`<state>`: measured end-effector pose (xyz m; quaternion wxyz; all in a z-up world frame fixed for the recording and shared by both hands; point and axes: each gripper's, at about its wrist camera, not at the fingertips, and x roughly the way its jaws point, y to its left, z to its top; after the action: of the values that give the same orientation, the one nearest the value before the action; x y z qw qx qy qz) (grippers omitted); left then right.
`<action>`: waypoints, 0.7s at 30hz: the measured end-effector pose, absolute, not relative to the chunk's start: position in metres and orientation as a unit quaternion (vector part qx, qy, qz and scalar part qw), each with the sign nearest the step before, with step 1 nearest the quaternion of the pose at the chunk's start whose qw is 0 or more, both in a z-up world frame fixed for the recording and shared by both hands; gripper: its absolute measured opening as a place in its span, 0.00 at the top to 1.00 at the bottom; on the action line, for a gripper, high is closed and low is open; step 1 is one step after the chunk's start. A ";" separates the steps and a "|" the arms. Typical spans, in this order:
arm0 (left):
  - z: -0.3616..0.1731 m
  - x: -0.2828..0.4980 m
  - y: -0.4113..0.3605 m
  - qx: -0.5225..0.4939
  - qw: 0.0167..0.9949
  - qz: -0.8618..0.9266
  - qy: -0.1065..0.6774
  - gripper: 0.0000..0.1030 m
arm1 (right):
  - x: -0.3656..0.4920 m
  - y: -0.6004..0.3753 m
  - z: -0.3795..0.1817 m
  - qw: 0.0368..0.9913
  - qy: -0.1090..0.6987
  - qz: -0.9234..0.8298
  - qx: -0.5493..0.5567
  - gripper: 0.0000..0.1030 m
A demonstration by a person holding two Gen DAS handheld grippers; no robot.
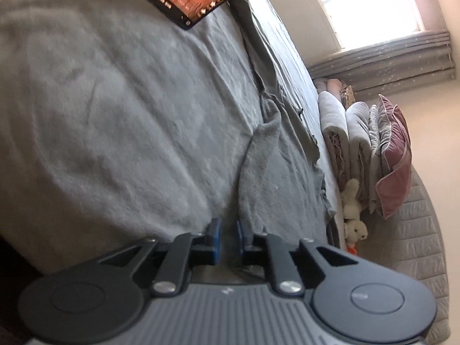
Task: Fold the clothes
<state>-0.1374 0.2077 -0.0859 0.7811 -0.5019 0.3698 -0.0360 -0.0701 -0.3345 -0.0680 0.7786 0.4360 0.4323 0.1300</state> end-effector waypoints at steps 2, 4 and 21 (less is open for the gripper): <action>-0.087 -0.135 0.203 -0.504 0.779 -0.041 0.371 0.85 | -0.069 -0.330 -0.068 0.780 0.434 0.130 0.431 0.74; -0.086 -0.133 0.198 -0.498 0.781 -0.043 0.374 0.85 | -0.068 -0.323 -0.067 0.784 0.434 0.131 0.425 0.74; -0.045 -0.156 0.169 -0.334 0.848 -0.008 0.412 1.00 | -0.073 -0.297 -0.021 0.866 0.432 0.086 0.238 0.92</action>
<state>-0.1564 0.1690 -0.0450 0.8478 -0.3339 0.4119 -0.0082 -0.0726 -0.2969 -0.0214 0.8656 0.2377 0.4323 0.0857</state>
